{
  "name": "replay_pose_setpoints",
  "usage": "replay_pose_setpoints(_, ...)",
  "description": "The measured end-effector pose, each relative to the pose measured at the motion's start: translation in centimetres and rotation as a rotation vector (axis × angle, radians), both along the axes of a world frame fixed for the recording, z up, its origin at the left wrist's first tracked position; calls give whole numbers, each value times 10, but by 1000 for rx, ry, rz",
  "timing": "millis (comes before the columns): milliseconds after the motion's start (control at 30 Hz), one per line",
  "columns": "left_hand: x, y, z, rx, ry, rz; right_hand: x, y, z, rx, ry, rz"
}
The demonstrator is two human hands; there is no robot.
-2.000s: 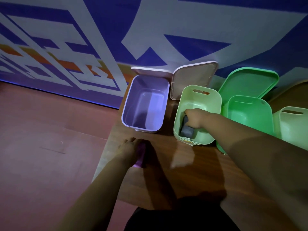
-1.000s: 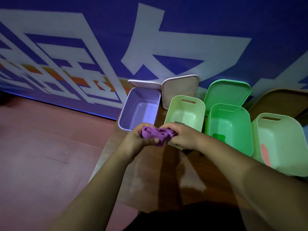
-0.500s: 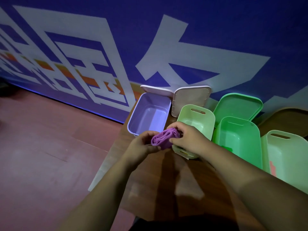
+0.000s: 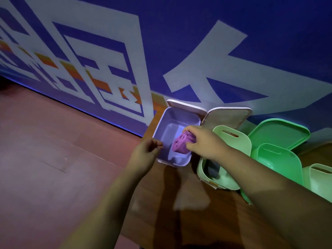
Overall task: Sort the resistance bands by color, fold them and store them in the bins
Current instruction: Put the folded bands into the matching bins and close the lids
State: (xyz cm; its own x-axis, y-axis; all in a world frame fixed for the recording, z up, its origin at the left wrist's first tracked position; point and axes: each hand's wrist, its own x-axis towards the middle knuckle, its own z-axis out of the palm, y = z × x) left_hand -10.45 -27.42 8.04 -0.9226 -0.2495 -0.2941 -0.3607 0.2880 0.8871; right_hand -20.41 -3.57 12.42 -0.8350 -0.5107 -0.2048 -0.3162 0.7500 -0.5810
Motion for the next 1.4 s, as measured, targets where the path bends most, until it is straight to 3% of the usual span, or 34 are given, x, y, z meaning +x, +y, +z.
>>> replay_pose_setpoints(200,-30,-27,-17,-45,-24,5,-28,-46,-37,276,-81,148)
replay_pose_setpoints(467,-51,-48,-32,-36,-74,-85,-55,-89,-71,491,-265,222)
replay_pose_setpoints(733,-63,-51,-37,-47,-104,-100,-54,-94,-100,463,-287,158)
replay_pose_setpoints(900,-72,-52,-33,-71,-119,-149,-50,-88,-92,453,-180,92)
replay_pose_setpoints(1033,-82,-50,-19,-126,-109,-184,-47,-76,-64,308,-21,-34)
replay_pose_setpoints(1200,-114,-36,9,-190,42,-167,-47,-51,-16,58,241,-213)
replay_pose_setpoints(1300,-141,-27,22,-266,210,-125,-48,-42,5,13,352,-288)
replay_pose_setpoints(1400,-163,-14,32,-439,266,-293,-49,-31,12,55,387,-355)
